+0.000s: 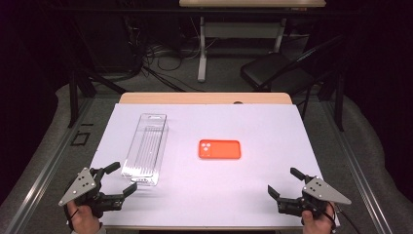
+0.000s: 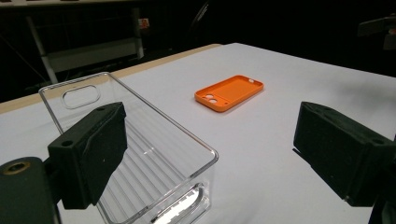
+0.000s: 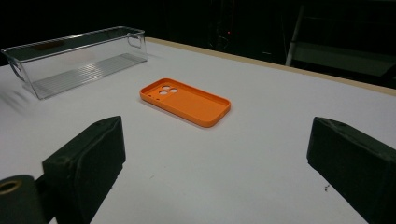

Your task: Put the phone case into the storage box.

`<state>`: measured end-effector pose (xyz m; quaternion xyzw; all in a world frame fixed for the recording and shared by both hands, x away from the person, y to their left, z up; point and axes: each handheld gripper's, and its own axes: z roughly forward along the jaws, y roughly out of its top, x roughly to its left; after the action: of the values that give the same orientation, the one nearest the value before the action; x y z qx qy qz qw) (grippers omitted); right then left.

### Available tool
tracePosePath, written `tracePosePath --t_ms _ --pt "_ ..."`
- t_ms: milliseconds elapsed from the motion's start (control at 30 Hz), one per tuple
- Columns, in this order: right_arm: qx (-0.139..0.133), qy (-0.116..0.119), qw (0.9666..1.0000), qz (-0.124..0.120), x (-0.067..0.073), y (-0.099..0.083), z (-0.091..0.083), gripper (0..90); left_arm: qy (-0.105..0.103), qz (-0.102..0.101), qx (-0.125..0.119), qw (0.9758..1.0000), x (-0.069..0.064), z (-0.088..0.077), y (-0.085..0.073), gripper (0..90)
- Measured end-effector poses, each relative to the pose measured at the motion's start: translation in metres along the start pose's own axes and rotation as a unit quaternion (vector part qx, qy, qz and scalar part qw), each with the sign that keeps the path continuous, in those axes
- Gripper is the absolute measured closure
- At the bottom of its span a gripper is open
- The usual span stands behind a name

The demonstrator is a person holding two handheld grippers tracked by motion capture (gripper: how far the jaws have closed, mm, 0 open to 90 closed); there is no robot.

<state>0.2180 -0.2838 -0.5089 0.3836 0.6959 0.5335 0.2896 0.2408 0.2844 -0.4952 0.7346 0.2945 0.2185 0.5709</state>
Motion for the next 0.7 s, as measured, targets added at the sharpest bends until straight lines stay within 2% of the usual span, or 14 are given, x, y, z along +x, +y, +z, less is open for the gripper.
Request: tracePosePath --t_ms 300,433,700 --pt "0.012 0.003 0.9999 0.002 -0.001 -0.001 0.005 4.1 0.005 -0.006 0.006 1.0000 0.001 0.001 0.000 9.8" --pt "0.018 0.006 0.9998 0.002 -0.002 -0.001 0.006 4.0 0.017 -0.008 0.019 0.9996 0.003 0.000 0.001 9.8" --pt "0.036 0.007 0.9993 0.005 -0.002 -0.002 0.012 3.9 0.028 -0.032 0.028 0.9987 0.009 -0.001 0.000 9.8"
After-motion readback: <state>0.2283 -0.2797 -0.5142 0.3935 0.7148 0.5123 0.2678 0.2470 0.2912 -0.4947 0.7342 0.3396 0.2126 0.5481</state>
